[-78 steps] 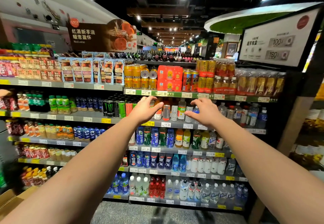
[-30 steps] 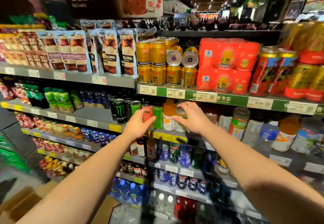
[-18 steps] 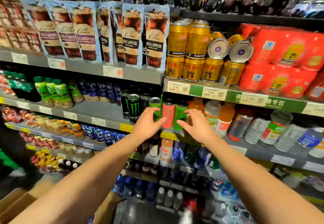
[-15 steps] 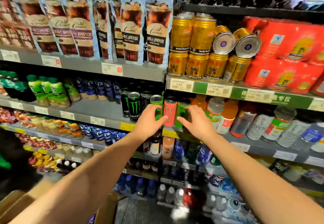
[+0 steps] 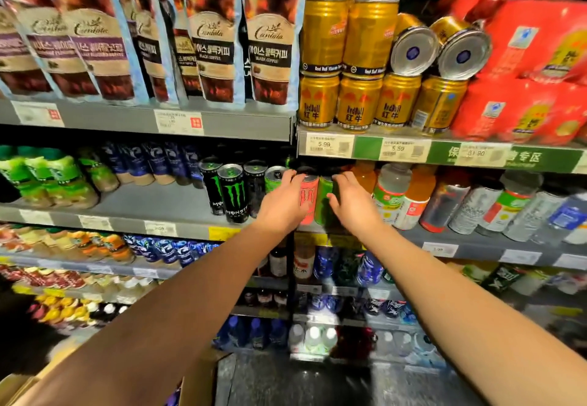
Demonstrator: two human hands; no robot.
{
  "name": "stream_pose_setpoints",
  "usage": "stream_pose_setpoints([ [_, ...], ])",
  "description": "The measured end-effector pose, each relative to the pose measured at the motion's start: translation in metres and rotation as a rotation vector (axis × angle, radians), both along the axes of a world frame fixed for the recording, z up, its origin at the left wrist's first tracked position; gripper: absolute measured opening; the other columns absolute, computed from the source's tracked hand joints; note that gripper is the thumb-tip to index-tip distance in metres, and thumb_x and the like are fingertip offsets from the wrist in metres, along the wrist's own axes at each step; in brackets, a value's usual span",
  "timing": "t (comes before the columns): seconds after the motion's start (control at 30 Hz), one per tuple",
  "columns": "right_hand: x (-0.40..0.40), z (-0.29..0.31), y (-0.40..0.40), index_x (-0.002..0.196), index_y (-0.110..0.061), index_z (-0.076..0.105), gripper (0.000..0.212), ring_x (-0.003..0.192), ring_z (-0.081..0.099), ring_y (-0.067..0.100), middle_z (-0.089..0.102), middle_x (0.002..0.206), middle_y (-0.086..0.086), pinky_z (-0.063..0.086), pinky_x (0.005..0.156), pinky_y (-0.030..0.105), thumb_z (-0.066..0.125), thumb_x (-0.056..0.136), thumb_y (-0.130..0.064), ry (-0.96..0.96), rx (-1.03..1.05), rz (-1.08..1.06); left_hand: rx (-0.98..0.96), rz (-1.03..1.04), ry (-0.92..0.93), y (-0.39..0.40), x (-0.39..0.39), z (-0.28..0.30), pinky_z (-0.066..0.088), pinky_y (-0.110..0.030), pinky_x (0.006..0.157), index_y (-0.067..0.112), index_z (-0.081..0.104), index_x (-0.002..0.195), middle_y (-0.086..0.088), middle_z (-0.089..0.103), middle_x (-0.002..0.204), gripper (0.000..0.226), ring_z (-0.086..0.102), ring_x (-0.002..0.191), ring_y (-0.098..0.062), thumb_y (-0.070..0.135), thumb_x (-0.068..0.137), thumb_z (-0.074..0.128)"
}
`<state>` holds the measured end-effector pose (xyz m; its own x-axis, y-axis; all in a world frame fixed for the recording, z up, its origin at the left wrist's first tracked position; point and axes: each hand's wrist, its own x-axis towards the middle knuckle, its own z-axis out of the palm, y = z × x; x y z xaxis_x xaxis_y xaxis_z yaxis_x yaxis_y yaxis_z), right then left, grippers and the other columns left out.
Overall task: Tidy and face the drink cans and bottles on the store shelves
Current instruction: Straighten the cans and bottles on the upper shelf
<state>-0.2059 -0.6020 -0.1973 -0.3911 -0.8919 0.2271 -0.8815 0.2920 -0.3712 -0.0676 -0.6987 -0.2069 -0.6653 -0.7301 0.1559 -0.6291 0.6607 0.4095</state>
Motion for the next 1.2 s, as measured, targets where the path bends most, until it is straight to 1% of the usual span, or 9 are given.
stream_pose_setpoints([
  [0.17,0.004,-0.004,-0.004,0.122,-0.009,0.046,0.043,0.104,0.058,0.039,0.039,0.128,0.014,0.05,0.07,0.041,0.068,0.092,-0.03,0.023,-0.007,-0.098,-0.027,0.067,0.098,0.001,-0.006,-0.005,0.053,-0.045,0.077,0.019,0.049,0.126,-0.003,0.039,0.137,0.035,0.063,0.097,-0.031,0.023,0.093,0.056],
  [0.3,0.007,-0.017,-0.002,0.113,-0.008,0.049,0.046,0.121,0.047,0.035,0.043,0.132,0.014,0.045,0.082,0.039,0.075,0.085,-0.034,-0.024,-0.051,-0.111,-0.063,0.114,0.161,0.007,-0.009,-0.016,0.052,-0.042,0.079,0.015,0.055,0.113,-0.004,0.052,0.124,0.034,0.058,0.106,-0.026,0.03,0.086,0.068],
  [0.4,0.009,-0.029,0.005,0.102,-0.016,0.042,0.043,0.099,0.052,0.028,0.053,0.105,0.003,0.029,0.07,0.028,0.079,0.081,-0.027,-0.154,-0.134,-0.12,-0.102,0.083,0.315,0.015,-0.006,-0.028,0.052,-0.041,0.078,0.012,0.056,0.101,-0.003,0.057,0.104,0.035,0.055,0.102,-0.023,0.027,0.079,0.079],
  [0.47,0.01,-0.031,0.01,0.116,-0.019,0.038,0.057,0.096,0.055,0.023,0.058,0.106,0.002,0.036,0.072,0.03,0.081,0.079,-0.025,-0.325,-0.212,-0.154,-0.077,0.086,0.466,0.019,-0.005,-0.036,0.054,-0.037,0.078,0.01,0.057,0.105,-0.003,0.059,0.101,0.044,0.058,0.097,-0.022,0.023,0.073,0.085],
  [0.57,0.008,-0.033,0.013,0.137,-0.02,0.035,0.078,0.113,0.057,0.02,0.06,0.124,0.002,0.049,0.09,0.039,0.083,0.077,-0.032,-0.453,-0.268,-0.201,-0.008,0.107,0.53,0.021,-0.006,-0.045,0.053,-0.03,0.096,0.01,0.06,0.124,-0.002,0.066,0.118,0.061,0.061,0.11,-0.017,0.024,0.071,0.087],
  [0.83,0.011,-0.037,0.013,0.123,-0.034,0.046,0.054,0.099,0.064,0.022,0.068,0.105,-0.009,0.053,0.081,0.045,0.076,0.078,-0.045,-0.434,-0.305,-0.17,0.092,0.147,0.677,0.024,-0.001,-0.043,0.057,-0.034,0.079,0.019,0.065,0.112,0.005,0.073,0.104,0.048,0.069,0.097,-0.015,0.032,0.072,0.089],
  [0.97,0.015,-0.029,0.005,0.122,-0.032,0.05,0.054,0.098,0.061,0.015,0.063,0.104,-0.015,0.045,0.074,0.032,0.08,0.077,-0.036,-0.43,-0.306,-0.103,0.181,0.24,0.831,0.03,0.008,-0.035,0.057,-0.026,0.082,0.026,0.066,0.11,0.006,0.073,0.103,0.047,0.069,0.096,-0.007,0.027,0.07,0.091],
  [1.1,0.005,-0.022,-0.012,0.126,-0.021,0.052,0.06,0.084,0.055,0.015,0.068,0.109,0.001,0.038,0.063,0.028,0.084,0.077,-0.033,-0.459,-0.235,-0.116,0.284,0.345,0.953,0.037,0.022,-0.023,0.053,-0.013,0.078,0.039,0.063,0.099,0.017,0.071,0.093,0.044,0.068,0.089,0.006,0.02,0.071,0.091],
  [1.2,0.001,-0.016,-0.026,0.135,-0.015,0.052,0.071,0.095,0.059,0.022,0.065,0.123,0.008,0.044,0.076,0.03,0.085,0.076,-0.036,-0.489,-0.173,-0.126,0.347,0.379,0.992,0.039,0.037,-0.025,0.056,-0.019,0.081,0.027,0.067,0.108,0.012,0.074,0.097,0.046,0.07,0.091,0.0,0.022,0.07,0.091],
])
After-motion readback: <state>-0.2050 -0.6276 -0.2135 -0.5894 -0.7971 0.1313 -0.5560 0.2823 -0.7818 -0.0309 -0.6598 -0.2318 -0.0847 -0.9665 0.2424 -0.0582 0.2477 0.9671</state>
